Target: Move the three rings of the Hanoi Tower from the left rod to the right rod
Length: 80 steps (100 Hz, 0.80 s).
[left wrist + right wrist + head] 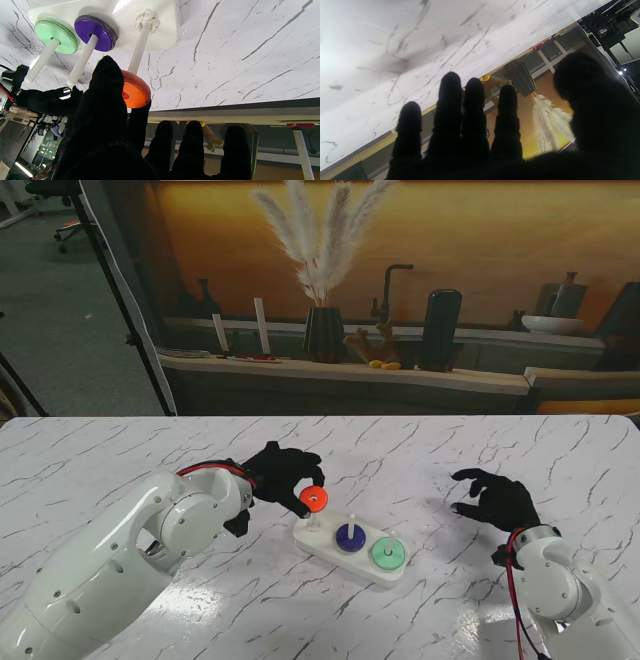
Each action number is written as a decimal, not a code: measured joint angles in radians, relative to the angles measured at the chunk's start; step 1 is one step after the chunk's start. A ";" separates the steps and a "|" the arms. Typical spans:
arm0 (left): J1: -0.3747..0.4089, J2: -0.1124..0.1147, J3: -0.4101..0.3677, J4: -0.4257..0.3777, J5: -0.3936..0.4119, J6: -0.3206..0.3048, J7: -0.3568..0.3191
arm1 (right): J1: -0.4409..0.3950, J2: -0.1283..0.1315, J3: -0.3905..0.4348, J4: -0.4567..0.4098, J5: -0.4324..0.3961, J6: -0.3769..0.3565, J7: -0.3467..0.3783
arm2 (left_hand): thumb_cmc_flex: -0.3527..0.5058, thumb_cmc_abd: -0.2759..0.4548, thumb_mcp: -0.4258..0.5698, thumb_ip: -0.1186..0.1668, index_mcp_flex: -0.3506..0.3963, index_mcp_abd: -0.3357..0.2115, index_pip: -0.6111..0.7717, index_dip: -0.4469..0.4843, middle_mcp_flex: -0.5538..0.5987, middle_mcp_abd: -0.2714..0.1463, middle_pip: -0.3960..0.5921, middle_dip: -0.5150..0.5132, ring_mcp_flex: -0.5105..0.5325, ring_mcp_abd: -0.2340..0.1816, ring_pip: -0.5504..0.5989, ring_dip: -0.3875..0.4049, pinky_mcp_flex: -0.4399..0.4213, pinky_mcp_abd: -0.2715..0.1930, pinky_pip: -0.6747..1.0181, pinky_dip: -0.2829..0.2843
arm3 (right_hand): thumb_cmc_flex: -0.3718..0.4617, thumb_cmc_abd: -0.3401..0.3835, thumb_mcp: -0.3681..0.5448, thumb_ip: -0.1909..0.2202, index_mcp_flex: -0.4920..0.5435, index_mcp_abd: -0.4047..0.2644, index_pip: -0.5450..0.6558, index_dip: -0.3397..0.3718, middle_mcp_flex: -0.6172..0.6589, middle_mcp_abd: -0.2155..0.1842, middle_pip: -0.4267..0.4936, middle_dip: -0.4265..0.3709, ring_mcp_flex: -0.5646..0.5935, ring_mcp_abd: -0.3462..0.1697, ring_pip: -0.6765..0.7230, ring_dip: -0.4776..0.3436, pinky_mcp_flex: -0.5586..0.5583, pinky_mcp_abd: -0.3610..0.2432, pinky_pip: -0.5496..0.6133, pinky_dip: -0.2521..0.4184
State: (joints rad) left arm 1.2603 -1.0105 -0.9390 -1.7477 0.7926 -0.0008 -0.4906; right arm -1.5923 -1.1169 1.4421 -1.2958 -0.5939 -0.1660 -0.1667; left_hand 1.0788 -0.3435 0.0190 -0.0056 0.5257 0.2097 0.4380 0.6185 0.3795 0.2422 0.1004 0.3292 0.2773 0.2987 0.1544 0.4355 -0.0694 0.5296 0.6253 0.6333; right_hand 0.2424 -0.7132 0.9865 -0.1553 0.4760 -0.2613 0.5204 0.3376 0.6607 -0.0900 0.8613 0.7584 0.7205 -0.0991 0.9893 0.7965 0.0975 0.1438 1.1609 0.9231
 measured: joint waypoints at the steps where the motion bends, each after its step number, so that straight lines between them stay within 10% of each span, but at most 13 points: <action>1: 0.000 0.000 0.000 0.000 0.000 0.001 0.000 | 0.000 0.000 0.000 0.000 0.000 0.000 0.000 | 0.000 0.000 0.000 0.000 0.000 0.000 0.000 0.000 0.000 0.000 0.000 0.000 0.000 0.000 0.000 0.000 0.000 0.000 0.000 0.000 | 0.000 0.000 0.000 0.000 0.000 0.000 0.000 0.000 0.000 0.000 0.000 0.000 0.000 0.000 0.000 0.000 0.000 0.000 0.000 0.000; 80: -0.029 -0.001 0.046 0.060 -0.049 0.044 0.017 | -0.002 0.000 0.004 -0.002 -0.001 0.000 0.001 | 0.000 0.000 0.000 0.000 0.001 0.000 0.000 0.000 0.000 0.000 0.000 0.000 0.000 0.000 0.000 0.000 0.000 0.000 0.000 0.000 | 0.000 0.000 0.000 0.000 0.000 0.000 0.000 0.000 0.000 0.000 0.000 0.000 0.000 0.000 0.000 0.000 0.000 0.000 0.000 0.000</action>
State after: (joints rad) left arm 1.2309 -1.0120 -0.8933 -1.6878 0.7437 0.0434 -0.4739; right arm -1.5947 -1.1168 1.4460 -1.2976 -0.5950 -0.1660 -0.1656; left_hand 1.0788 -0.3435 0.0189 -0.0057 0.5270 0.2097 0.4380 0.6185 0.3795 0.2422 0.1004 0.3292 0.2773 0.2991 0.1544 0.4355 -0.0694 0.5296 0.6253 0.6333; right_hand 0.2424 -0.7132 0.9865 -0.1553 0.4760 -0.2613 0.5205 0.3376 0.6607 -0.0900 0.8613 0.7584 0.7205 -0.0991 0.9893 0.7965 0.0975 0.1438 1.1610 0.9231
